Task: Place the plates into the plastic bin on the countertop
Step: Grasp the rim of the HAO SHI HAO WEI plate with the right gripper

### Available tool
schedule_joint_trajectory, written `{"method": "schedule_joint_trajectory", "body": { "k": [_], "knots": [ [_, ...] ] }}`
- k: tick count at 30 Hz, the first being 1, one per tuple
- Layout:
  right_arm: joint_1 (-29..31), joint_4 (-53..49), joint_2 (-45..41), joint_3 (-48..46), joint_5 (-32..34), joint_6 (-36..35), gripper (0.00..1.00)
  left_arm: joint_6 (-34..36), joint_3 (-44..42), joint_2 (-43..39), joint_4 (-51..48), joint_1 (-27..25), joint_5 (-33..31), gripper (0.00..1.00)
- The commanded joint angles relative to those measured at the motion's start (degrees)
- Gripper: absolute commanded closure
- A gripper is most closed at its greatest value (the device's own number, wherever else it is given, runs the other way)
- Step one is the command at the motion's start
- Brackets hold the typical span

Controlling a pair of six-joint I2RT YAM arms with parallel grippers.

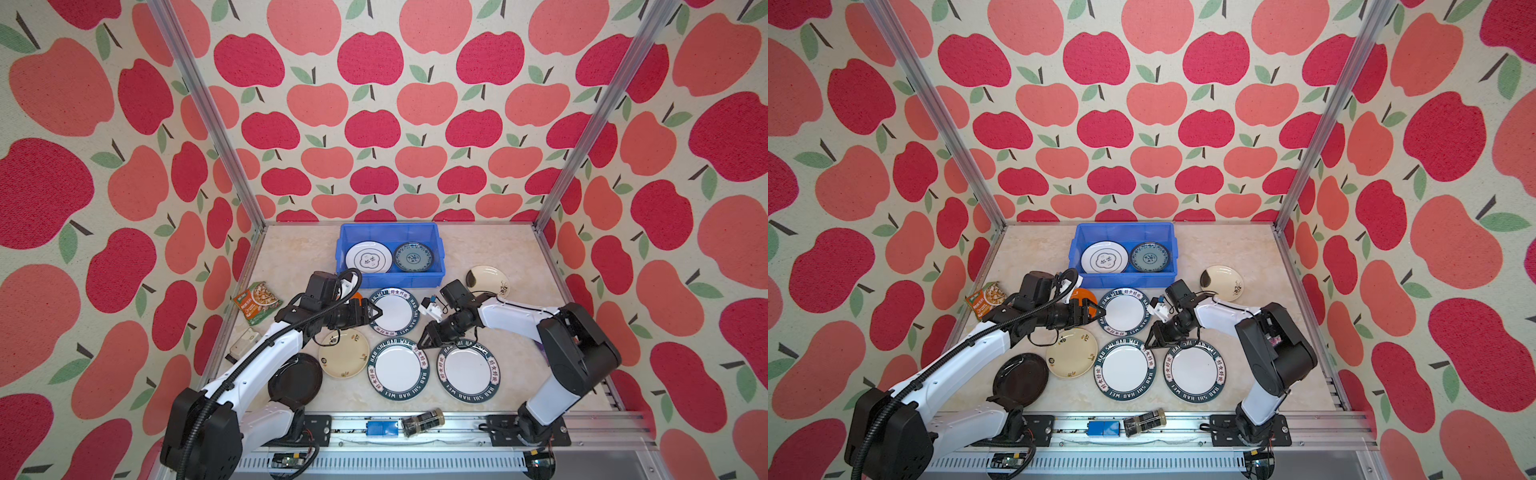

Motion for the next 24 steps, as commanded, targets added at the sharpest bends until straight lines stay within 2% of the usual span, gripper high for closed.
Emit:
{"method": "schedule_joint_trajectory", "body": {
  "k": [1,8,24],
  "knots": [
    [0.5,-1.4,2.2,1.6,0.2,-1.8,0.63,-0.5,-0.9,-0.2,1.8,0.0,-0.6,0.26],
    [0.8,-0.5,4.4,1.1,-2.3,-1.7,0.65,-1.8,-2.5,0.0,4.1,1.5,0.7,0.26],
    [1.9,2.4,6.8,-0.1,-4.2,0.1,0.79,-2.0,-3.9,-0.1,5.1,3.6,1.2,0.26]
  ]
}}
